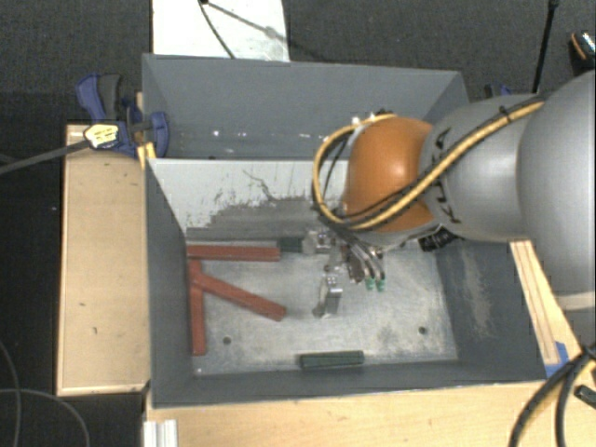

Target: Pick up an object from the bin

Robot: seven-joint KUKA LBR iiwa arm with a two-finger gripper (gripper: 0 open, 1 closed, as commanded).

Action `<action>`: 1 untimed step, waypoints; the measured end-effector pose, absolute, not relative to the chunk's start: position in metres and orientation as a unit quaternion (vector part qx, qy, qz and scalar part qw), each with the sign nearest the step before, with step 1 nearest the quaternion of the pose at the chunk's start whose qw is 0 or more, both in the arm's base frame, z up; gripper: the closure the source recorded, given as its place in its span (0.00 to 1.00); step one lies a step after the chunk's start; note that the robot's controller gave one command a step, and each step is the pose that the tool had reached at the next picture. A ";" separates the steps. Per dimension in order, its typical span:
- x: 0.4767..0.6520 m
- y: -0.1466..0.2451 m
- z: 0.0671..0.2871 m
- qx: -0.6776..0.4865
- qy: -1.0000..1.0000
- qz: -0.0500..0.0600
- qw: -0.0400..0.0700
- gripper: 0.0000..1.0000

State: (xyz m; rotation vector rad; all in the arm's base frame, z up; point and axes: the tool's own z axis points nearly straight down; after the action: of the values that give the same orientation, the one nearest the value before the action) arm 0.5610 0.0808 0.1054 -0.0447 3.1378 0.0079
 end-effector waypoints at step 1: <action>0.551 0.160 0.069 -0.040 0.999 0.002 -0.001 0.00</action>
Offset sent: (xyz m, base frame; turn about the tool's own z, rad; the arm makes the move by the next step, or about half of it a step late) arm -0.0086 0.0737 -0.0354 -0.0432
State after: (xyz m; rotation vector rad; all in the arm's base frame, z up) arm 0.5510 0.1603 0.0686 -0.1259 3.1403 0.0067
